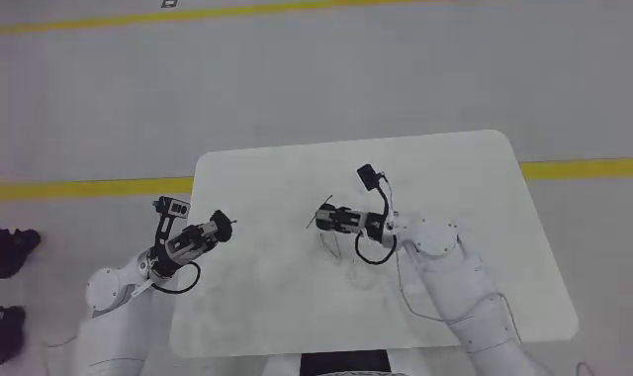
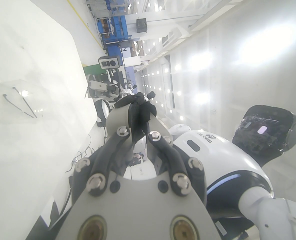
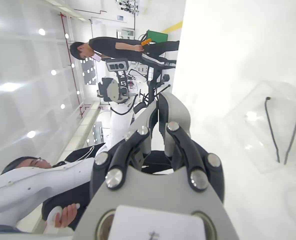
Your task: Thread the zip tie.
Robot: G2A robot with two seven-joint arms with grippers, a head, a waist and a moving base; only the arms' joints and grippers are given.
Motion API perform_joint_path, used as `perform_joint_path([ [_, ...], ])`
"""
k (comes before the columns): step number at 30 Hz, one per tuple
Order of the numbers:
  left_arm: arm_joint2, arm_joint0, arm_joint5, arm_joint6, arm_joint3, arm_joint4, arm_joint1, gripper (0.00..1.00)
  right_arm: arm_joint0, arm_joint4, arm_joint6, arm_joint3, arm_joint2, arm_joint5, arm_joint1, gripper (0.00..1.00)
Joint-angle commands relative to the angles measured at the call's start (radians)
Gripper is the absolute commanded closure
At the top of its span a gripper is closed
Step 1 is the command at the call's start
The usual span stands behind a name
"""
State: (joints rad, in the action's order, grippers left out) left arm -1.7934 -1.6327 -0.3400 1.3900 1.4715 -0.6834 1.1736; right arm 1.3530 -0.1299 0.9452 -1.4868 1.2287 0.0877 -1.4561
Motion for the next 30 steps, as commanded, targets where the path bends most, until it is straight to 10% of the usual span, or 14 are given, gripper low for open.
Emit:
perform_joint_path([
  [1,0.000,0.000,0.000,0.000,0.000,0.000,0.000,1.00,-0.021,0.021,0.001,0.023,-0.015,0.015,-0.001,1.00],
  [14,0.000,0.000,0.000,0.000,0.000,0.000,0.000,1.00,-0.044,0.044,-0.005,0.050,-0.031,0.035,-0.002,1.00],
  [30,0.034,0.036,0.064,-0.068,-0.068,-0.019,-0.014,1.00,-0.138,0.174,-0.026,0.099,-0.093,0.252,0.003,1.00],
])
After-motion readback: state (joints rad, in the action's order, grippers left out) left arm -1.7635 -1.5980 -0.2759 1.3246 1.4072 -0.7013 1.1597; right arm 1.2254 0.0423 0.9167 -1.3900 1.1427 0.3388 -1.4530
